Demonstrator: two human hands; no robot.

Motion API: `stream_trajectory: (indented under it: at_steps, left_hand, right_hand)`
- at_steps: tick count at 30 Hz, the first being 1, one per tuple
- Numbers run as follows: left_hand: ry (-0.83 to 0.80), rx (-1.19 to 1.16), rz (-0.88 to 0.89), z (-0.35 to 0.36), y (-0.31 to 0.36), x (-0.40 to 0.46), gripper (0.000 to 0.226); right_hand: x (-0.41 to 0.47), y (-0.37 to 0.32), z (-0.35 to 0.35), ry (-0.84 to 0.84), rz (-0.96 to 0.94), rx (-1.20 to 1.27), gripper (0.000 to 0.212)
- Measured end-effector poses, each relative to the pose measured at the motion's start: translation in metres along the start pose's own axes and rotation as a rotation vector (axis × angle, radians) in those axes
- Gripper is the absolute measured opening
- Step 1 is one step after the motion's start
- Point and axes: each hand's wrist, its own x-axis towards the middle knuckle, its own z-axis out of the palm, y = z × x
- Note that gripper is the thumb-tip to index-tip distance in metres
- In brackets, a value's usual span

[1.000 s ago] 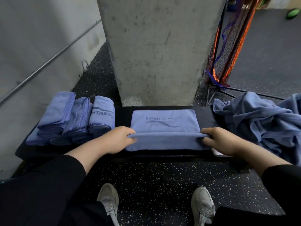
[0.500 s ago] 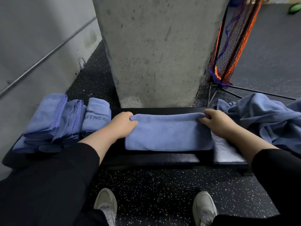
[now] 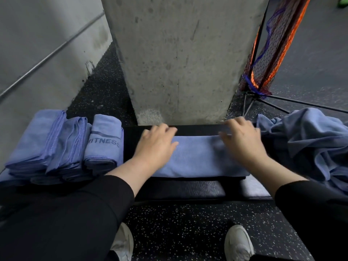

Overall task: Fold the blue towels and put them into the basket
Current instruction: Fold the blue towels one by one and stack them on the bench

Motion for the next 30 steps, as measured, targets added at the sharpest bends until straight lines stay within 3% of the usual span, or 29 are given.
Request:
stream_trajectory:
  at_steps: [3, 5, 7, 9, 13, 16, 20, 21, 24, 30]
  left_hand:
    - [-0.225, -0.137, 0.141, 0.018, 0.009, -0.009, 0.06]
    - [-0.319, -0.14, 0.15, 0.027, 0.008, -0.016, 0.065]
    - [-0.344, -0.124, 0.165, 0.033, 0.005, -0.021, 0.067]
    - [-0.335, -0.101, 0.177, 0.033, 0.001, -0.026, 0.07]
    - [-0.351, -0.088, 0.179, 0.03, -0.002, -0.028, 0.074]
    - [-0.362, -0.114, 0.148, 0.026, 0.001, -0.023, 0.072]
    - [-0.332, -0.09, 0.121, 0.022, 0.006, -0.013, 0.059]
    - [-0.337, -0.085, 0.117, 0.022, 0.007, -0.011, 0.058]
    - [-0.34, -0.056, 0.102, 0.023, 0.006, -0.006, 0.054]
    - [-0.211, 0.034, 0.088, 0.018, 0.006, -0.018, 0.041]
  right_hand:
    - [-0.019, -0.036, 0.008, -0.029, -0.189, 0.156, 0.034]
    - [-0.035, -0.049, 0.018, -0.264, -0.139, 0.208, 0.051]
    - [-0.048, -0.045, 0.027, -0.442, -0.108, 0.079, 0.07]
    - [-0.055, -0.033, 0.027, -0.449, -0.163, -0.001, 0.085]
    - [-0.054, -0.02, 0.022, -0.442, -0.207, -0.039, 0.089]
    - [-0.052, -0.023, 0.018, -0.441, -0.161, 0.041, 0.08]
    - [-0.062, -0.038, 0.003, -0.174, -0.218, 0.133, 0.032]
    - [-0.067, -0.042, -0.003, -0.19, -0.196, 0.129, 0.027]
    - [-0.078, -0.046, -0.008, -0.339, -0.063, 0.045, 0.029]
    - [-0.064, -0.047, -0.005, -0.324, 0.018, -0.084, 0.036]
